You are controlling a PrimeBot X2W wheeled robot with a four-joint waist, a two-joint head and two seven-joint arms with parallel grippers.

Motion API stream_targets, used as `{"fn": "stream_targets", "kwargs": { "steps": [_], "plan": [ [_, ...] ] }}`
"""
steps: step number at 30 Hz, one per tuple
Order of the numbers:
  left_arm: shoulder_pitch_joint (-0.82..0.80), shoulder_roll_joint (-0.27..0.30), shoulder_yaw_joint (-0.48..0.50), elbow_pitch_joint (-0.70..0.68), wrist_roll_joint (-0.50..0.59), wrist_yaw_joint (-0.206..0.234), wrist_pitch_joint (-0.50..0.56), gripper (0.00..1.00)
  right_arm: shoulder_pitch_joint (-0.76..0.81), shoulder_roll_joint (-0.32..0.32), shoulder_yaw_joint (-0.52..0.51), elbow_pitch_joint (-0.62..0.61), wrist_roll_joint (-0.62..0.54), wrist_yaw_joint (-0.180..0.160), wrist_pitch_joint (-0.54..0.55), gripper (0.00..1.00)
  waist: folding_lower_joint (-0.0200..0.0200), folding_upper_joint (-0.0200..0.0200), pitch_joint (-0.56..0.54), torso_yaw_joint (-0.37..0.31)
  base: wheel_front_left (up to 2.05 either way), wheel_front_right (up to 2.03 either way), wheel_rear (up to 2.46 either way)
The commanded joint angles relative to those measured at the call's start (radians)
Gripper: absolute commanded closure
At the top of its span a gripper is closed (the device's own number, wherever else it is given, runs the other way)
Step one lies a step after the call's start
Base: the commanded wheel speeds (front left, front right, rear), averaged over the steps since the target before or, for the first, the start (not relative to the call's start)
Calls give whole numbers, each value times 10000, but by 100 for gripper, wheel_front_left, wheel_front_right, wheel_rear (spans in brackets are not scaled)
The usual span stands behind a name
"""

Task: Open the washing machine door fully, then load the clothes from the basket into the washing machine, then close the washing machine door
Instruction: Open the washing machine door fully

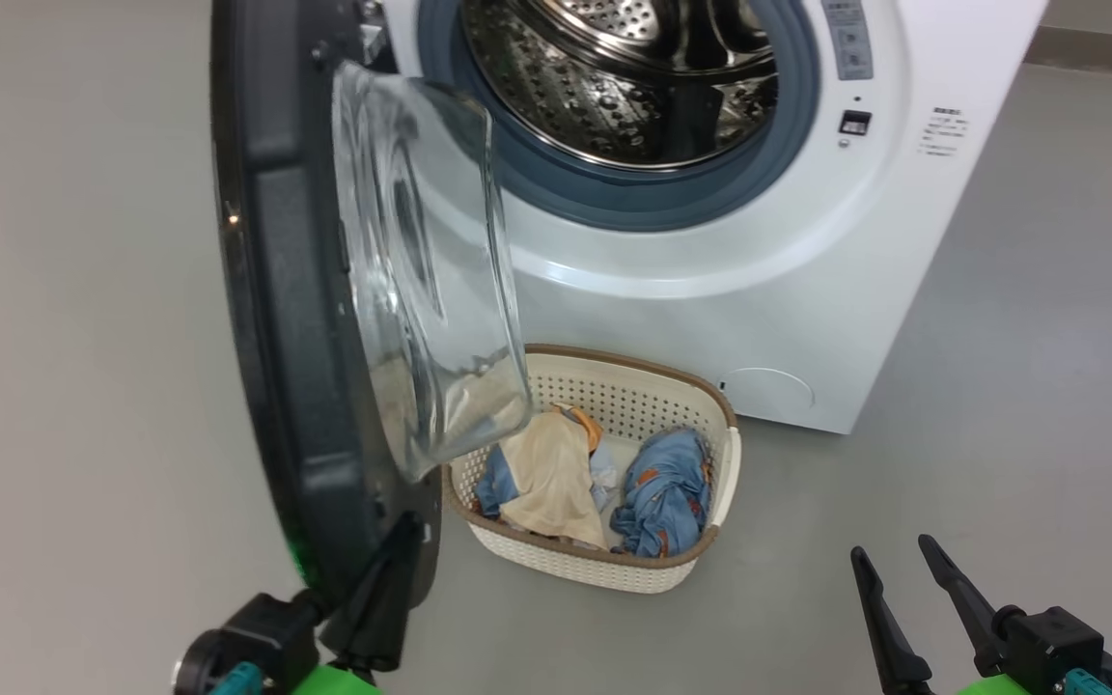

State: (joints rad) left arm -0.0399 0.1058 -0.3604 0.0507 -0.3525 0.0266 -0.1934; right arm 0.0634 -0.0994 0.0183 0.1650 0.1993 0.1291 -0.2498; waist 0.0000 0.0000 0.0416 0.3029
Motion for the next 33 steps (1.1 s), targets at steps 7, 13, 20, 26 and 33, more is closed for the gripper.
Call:
{"fn": "stream_targets", "kwargs": {
  "steps": [7,13,20,26,33],
  "plan": [
    [-306,506,1129,119,-364,341,-57,100,-155,-35,258,-240,169,16,-120,0,0,0,52,536,0,0,0],
    [-646,787,2122,587,-894,545,-235,100,-254,-113,280,-340,143,16,-120,0,0,0,296,618,0,0,0],
    [-1322,1294,3357,1365,-1454,656,-454,100,-452,-325,332,-389,130,16,-120,0,0,0,727,497,0,0,0],
    [-2112,1815,4303,2331,-1905,552,-571,100,-625,-490,346,-360,108,16,-120,0,0,0,1102,324,0,0,0],
    [-3066,2142,5299,3687,-2214,390,-668,100,-835,-646,390,-384,81,16,-120,0,0,0,1502,146,0,0,0]
  ]
}}
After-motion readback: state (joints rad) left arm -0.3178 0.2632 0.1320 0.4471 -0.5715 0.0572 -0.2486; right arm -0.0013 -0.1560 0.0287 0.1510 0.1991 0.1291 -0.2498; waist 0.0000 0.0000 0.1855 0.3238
